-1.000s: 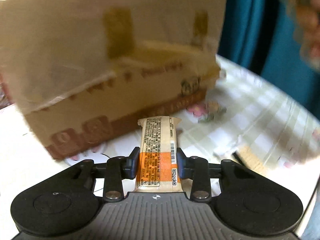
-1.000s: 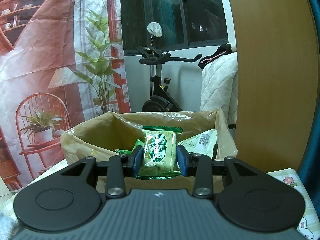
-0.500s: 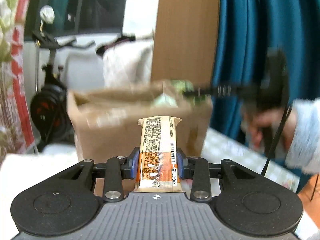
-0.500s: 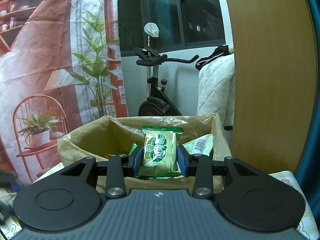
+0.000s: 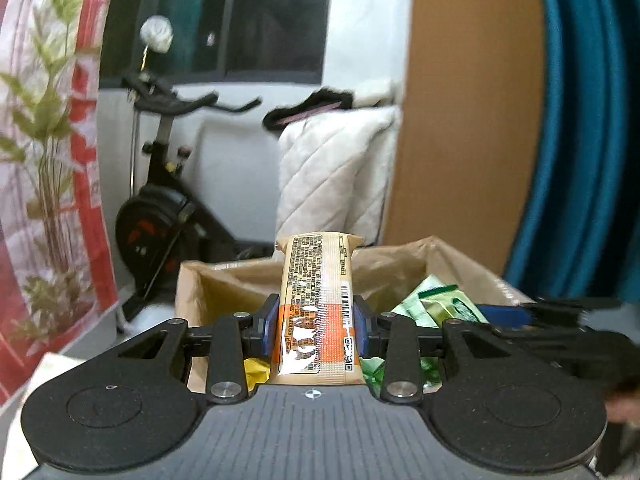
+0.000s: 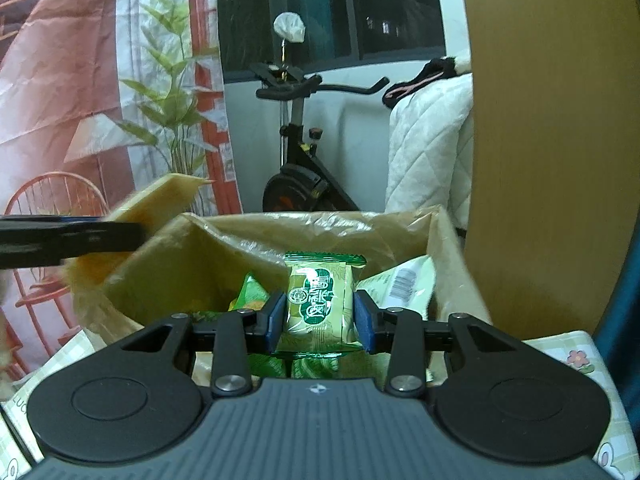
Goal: Organize snacks
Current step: 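Open the left tool to drop the orange-labelled bar into the box, then lower both tools toward the white cracker packet on the table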
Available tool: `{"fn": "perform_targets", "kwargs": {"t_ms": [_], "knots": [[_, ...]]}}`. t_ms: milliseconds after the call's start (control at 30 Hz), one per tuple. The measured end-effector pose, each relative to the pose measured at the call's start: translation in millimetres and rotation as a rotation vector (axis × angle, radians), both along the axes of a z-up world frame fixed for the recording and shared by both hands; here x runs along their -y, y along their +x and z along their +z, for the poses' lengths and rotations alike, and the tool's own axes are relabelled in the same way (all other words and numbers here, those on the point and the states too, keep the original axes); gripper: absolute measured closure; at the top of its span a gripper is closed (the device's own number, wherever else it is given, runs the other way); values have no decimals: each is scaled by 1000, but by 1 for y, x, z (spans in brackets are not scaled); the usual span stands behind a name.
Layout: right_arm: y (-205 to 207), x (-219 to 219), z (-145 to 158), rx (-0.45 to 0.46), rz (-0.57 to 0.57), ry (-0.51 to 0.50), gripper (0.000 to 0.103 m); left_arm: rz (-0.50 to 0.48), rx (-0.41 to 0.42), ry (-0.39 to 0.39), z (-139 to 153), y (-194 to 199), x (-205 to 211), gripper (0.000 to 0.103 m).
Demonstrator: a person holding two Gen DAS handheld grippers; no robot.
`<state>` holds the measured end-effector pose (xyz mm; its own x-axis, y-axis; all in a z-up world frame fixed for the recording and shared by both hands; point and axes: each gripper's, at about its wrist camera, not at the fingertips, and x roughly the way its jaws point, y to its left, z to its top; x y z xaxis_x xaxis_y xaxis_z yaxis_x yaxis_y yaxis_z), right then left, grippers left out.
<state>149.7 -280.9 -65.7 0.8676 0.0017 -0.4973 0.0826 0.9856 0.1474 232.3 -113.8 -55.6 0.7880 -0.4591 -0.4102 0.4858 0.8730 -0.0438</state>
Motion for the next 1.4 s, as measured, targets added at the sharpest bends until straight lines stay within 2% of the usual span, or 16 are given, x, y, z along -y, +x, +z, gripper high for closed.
{"fn": "perform_targets", "kwargs": {"t_ms": [33, 100, 133, 400, 633, 767, 833, 900, 1000, 1133, 1267, 1400], "knots": [[2, 0, -2, -11, 2, 8, 62, 12, -17, 8, -3, 5, 5, 63], [0, 1, -3, -16, 2, 17, 59, 63, -17, 37, -6, 8, 9, 41], [-2, 1, -2, -15, 9, 18, 54, 74, -8, 42, -7, 9, 10, 37], [-32, 9, 13, -1, 19, 40, 53, 45, -3, -14, 3, -34, -33, 37], [-91, 10, 19, 4, 34, 84, 50, 17, -61, -83, -17, -89, -65, 37], [-119, 9, -4, -66, 17, 62, 46, 32, -102, -60, -42, -106, -72, 37], [-127, 10, -27, -148, 3, 52, 46, 45, -141, -64, -55, -108, -75, 37], [-135, 6, -50, -231, -4, 0, 46, 57, -174, -71, -66, -109, -77, 37], [-146, -6, -84, -376, 48, -114, 46, 56, -204, -71, -79, -112, -78, 37], [-163, -16, -114, -499, 102, -167, 46, 56, -244, -67, -91, -114, -78, 37], [-174, -36, -129, -536, 195, -217, 40, 43, -270, -61, -100, -117, -77, 37], [-168, -52, -132, -499, 235, -221, 37, 35, -288, -58, -106, -116, -77, 37]]}}
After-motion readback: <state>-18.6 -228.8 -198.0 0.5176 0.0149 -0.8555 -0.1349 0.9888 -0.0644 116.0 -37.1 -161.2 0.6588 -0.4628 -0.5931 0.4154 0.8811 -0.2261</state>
